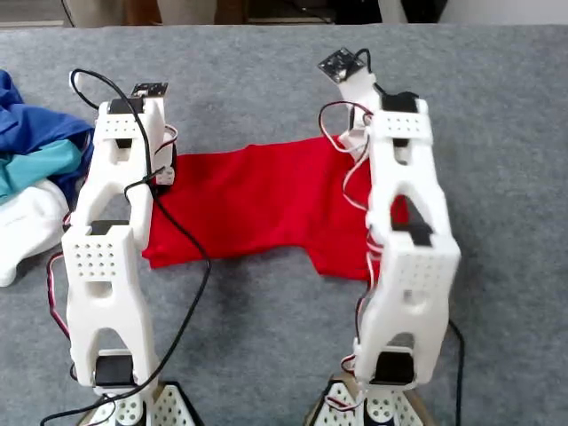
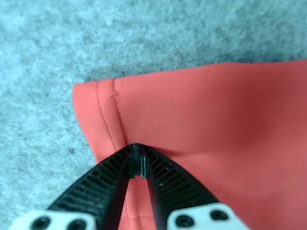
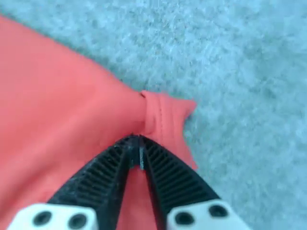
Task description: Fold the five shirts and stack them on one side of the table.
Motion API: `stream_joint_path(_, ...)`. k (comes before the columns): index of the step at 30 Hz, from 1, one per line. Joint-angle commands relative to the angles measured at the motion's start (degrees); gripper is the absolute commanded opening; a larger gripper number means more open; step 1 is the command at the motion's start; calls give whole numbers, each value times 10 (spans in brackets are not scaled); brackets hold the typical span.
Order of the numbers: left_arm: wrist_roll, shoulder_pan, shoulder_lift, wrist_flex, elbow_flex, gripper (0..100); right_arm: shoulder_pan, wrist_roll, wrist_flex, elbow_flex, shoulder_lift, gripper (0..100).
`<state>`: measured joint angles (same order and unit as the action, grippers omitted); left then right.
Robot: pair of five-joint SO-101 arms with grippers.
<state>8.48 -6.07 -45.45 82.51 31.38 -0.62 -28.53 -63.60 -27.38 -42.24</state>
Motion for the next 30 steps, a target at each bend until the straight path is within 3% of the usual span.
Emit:
stream_joint_path(1, -56, -17, 3, -35, 29, 19, 2, 17, -25, -124, -62, 7)
stream_joint_path(6, -120, -40, -2, -50, 69, 19, 19, 33, -76, -248, -145, 7)
stream_joint_path(17, -121, -45, 4, -41, 27, 19, 43, 14, -200, -466, -264, 7)
stream_joint_path(23, -118, 30, 48, 73, 172, 19, 12, 18, -300, -673, -253, 7)
stream_joint_path(30, -117, 21, 33, 4, 291, 20, -7, 46, -268, -676, -298, 7)
